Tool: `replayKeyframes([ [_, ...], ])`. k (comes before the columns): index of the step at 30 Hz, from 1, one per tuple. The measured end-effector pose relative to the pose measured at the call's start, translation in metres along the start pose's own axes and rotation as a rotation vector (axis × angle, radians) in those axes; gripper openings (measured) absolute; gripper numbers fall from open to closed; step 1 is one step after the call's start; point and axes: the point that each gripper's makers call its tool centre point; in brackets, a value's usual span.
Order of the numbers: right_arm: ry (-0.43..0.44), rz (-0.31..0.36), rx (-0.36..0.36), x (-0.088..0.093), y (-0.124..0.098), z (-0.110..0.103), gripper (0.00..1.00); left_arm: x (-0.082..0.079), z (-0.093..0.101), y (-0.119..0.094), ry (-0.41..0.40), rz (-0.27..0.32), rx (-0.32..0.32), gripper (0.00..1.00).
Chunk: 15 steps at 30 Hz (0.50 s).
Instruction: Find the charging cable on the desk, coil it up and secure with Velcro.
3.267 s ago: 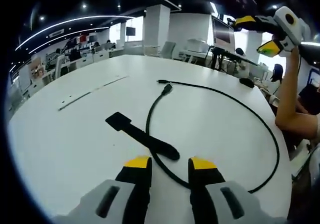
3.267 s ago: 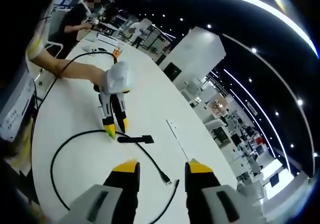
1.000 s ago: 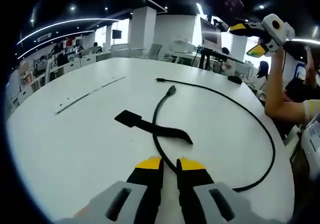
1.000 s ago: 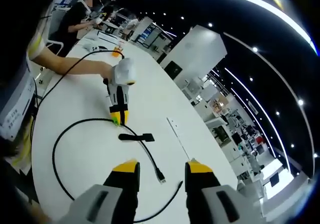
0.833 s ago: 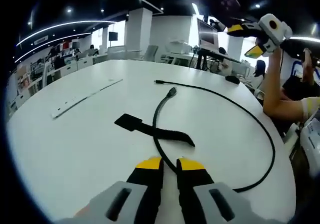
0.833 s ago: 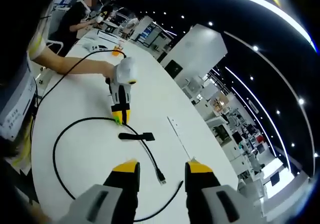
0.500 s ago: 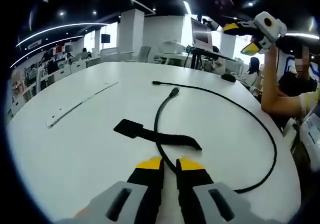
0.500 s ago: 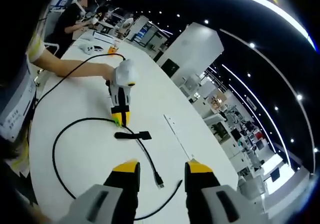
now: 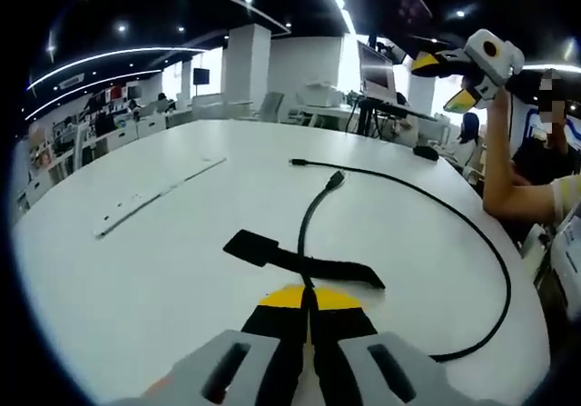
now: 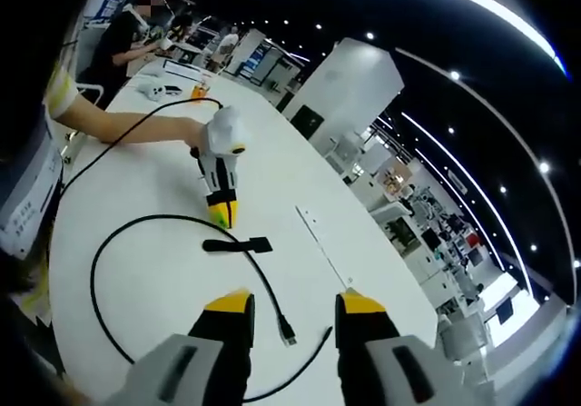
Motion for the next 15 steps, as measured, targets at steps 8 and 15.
replayKeyframes([
  [8,0.026,-0.011,-0.001,0.006,0.004,0.006,0.37,-0.025,0.008,-0.006,-0.008,0.069,0.005,0.02],
  [15,0.081,-0.013,0.005,0.016,0.007,0.014,0.36,-0.054,0.013,-0.017,-0.047,0.195,-0.006,0.02],
])
Point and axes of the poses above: the point that each gripper's makers call its tool centre point, and the gripper's own axes: y roughly forward along the fingers, z roughly to its right, x roughly out of its underside, and after that the axes turned 4 degrees about x, right-handed
